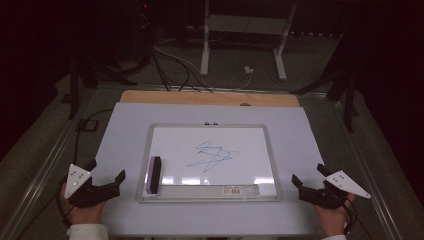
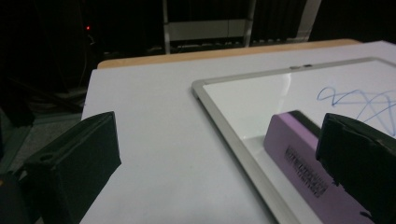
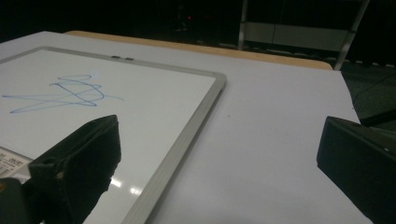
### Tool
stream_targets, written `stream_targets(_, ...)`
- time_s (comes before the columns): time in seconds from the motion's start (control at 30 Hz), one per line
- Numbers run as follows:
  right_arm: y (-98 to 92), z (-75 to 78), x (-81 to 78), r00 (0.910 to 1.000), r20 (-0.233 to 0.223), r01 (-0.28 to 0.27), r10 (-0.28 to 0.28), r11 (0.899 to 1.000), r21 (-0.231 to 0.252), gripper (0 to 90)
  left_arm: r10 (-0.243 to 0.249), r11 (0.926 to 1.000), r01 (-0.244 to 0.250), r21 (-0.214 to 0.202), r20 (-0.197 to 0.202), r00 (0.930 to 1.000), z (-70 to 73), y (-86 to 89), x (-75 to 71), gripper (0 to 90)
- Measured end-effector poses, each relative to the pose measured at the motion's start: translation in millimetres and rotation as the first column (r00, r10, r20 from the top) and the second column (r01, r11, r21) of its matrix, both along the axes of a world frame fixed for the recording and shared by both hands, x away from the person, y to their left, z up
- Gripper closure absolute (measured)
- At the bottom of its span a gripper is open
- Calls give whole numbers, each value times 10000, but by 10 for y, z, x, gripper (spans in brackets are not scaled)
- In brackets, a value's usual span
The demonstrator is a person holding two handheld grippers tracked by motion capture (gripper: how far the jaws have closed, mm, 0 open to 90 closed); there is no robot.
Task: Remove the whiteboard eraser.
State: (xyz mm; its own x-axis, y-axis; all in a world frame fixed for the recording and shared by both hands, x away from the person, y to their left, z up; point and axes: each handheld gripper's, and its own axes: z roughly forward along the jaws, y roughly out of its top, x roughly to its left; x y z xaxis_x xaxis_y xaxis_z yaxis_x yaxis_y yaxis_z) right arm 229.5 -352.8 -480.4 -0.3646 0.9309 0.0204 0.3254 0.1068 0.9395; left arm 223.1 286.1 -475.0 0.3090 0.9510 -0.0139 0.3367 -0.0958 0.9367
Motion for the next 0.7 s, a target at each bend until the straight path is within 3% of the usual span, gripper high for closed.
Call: stream_targets(0.7,61,2,5,9990,290,-320,327,9992,-240,4,-1,9994,5,-338,139,9999,58,-15,-23,7)
